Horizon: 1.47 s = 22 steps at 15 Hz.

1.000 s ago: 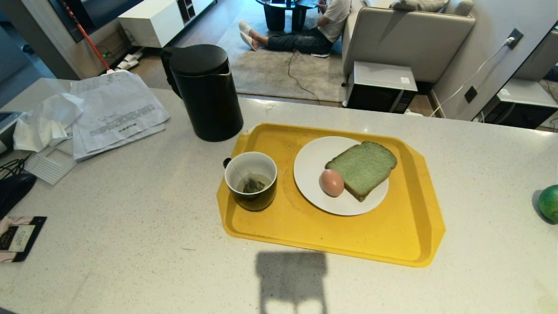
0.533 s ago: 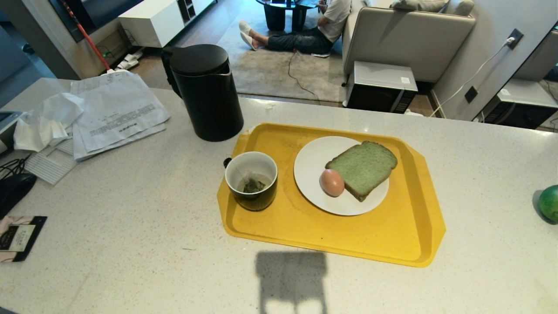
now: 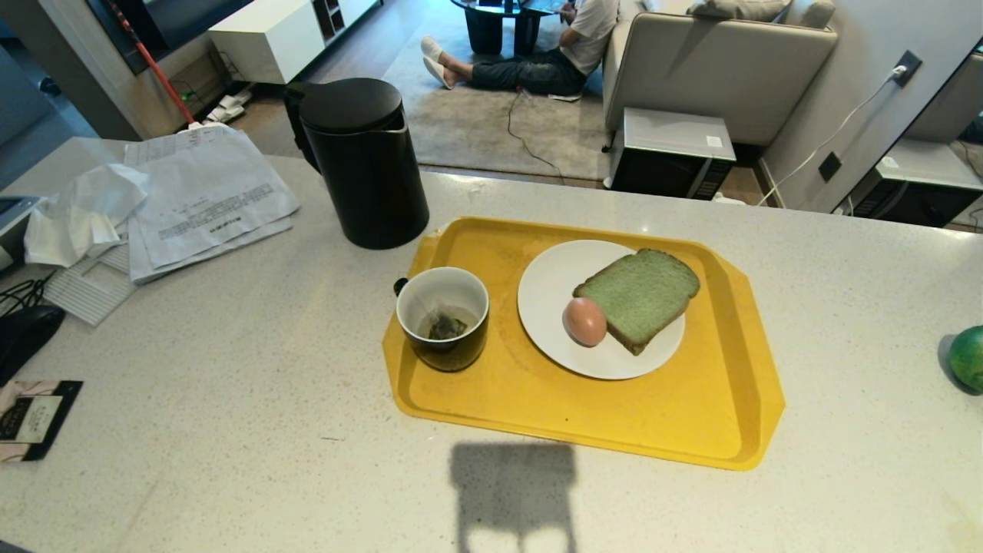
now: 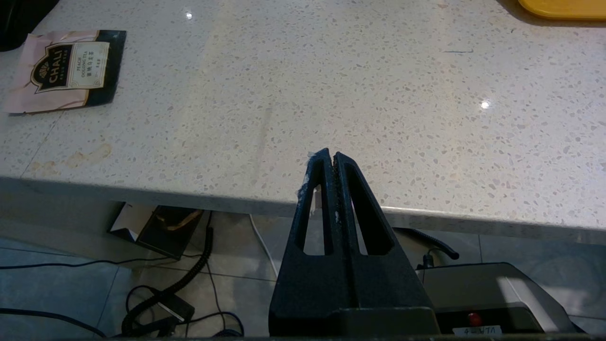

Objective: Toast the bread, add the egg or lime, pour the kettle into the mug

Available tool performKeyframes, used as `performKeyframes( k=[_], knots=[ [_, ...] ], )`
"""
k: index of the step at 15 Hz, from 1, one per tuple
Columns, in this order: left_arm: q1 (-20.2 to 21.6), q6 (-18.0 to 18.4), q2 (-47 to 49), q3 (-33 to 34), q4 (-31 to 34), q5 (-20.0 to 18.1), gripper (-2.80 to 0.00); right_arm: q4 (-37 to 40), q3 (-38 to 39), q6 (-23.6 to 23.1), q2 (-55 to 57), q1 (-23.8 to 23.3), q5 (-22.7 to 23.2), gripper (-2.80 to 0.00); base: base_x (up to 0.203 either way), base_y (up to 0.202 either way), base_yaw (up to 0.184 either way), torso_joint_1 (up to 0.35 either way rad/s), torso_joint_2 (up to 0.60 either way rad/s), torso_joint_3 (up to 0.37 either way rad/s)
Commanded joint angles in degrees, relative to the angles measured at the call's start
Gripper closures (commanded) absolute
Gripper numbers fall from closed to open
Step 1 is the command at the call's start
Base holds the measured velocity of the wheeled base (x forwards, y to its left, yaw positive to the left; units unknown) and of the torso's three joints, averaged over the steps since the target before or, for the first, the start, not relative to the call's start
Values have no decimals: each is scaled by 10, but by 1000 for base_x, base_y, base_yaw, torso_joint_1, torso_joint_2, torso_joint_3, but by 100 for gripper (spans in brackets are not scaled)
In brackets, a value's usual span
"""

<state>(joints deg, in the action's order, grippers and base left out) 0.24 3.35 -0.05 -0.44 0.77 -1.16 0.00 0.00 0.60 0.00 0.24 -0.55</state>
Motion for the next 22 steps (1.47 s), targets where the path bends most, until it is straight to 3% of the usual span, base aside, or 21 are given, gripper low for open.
performKeyframes(
  k=[1, 7, 14, 22],
  knots=[
    [0, -1, 0, 1, 0, 1, 0, 0, 1, -1, 0, 0, 0, 0, 0, 0, 0, 0, 0, 0],
    [0, -7, 0, 1, -1, 1, 0, 0, 1, -1, 0, 0, 0, 0, 2, 2, -5, 1, 1, 0],
    [0, -6, 0, 1, 0, 0, 0, 0, 1, 0, 0, 0, -1, 0, 1, 155, -3, 2, 1, 4],
    [0, -4, 0, 0, 0, 0, 0, 0, 1, 0, 0, 0, 0, 0, 0, 6, 0, 1, -1, 0]
  ],
)
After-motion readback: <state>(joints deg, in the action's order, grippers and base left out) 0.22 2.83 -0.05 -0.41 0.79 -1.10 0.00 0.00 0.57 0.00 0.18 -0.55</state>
